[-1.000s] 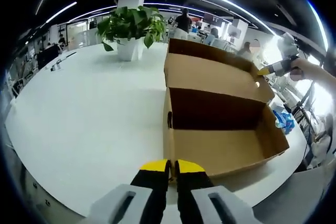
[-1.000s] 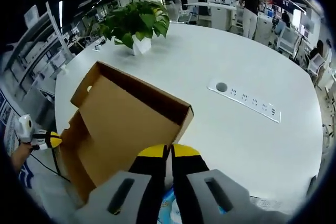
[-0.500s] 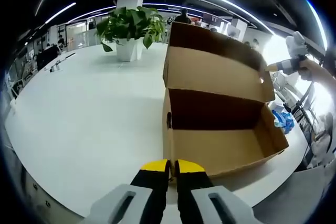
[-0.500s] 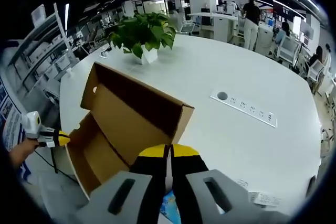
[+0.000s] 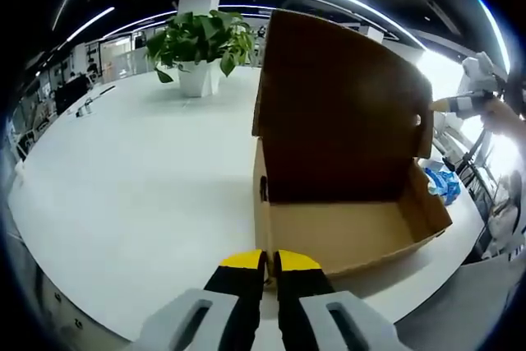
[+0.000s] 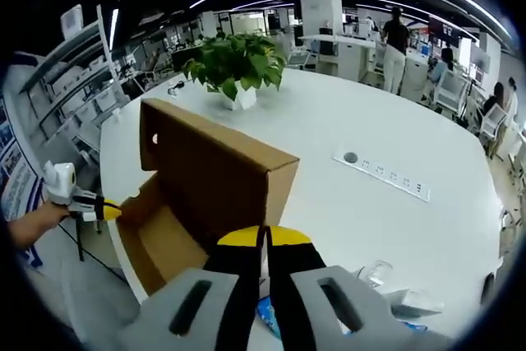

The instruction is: Operate the shoe box by opening the lid, removing the specified soft item, and placing it in the target area until the item is outside and the box remains undamaged.

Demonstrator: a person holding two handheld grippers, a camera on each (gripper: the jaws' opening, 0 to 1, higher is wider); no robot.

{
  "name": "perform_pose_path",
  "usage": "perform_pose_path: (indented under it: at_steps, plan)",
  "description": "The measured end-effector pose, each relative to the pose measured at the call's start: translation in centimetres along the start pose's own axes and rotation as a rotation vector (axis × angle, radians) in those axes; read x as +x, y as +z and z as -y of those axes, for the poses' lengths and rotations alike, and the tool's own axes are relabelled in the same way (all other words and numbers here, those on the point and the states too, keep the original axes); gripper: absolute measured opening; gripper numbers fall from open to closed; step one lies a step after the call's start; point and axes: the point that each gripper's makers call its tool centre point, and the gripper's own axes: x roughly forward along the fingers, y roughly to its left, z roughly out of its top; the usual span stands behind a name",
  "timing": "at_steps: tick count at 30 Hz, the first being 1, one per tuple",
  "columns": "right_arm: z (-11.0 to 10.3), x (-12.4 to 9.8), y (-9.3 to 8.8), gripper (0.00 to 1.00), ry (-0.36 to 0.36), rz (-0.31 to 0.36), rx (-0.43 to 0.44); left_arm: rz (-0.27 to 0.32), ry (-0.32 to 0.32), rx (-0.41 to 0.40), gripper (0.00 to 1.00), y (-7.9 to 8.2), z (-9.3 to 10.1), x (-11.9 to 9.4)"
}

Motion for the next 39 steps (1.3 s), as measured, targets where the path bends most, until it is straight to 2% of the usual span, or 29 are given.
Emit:
perform_pose_path:
  at_steps: [13,22,24,26,31,39]
  plan:
    - [-2.0,-1.7,-1.5,0.00,-0.011,0.045,-0.014,0.009,-0.008,-0.004,0.05,0.0,-0.1,0.0]
    - [-3.0,-2.4,-2.6,0.01,-0.021,0.080,0.007,0.010,-0.019,0.014,0.05,0.1,-0.1,0.0]
    - [-3.1,-2.4,-2.8,0.02,-0.021,0.091,0.010,0.007,-0.027,0.024,0.07,0.1,0.0,-0.1]
    - [-3.4,-2.5,-3.0,0.02,-0.013,0.103,0.020,0.009,-0.033,0.028,0.13,0.2,0.0,-0.1]
    - [-3.8,-2.7,-3.3,0.03,-0.019,0.136,0.013,0.054,-0.021,0.058,0.20,1.8,-0.3,-1.0]
    - [-4.2,-3.0,-3.7,0.04,-0.017,0.165,-0.007,0.145,-0.013,0.100,0.23,6.1,-0.7,-3.3]
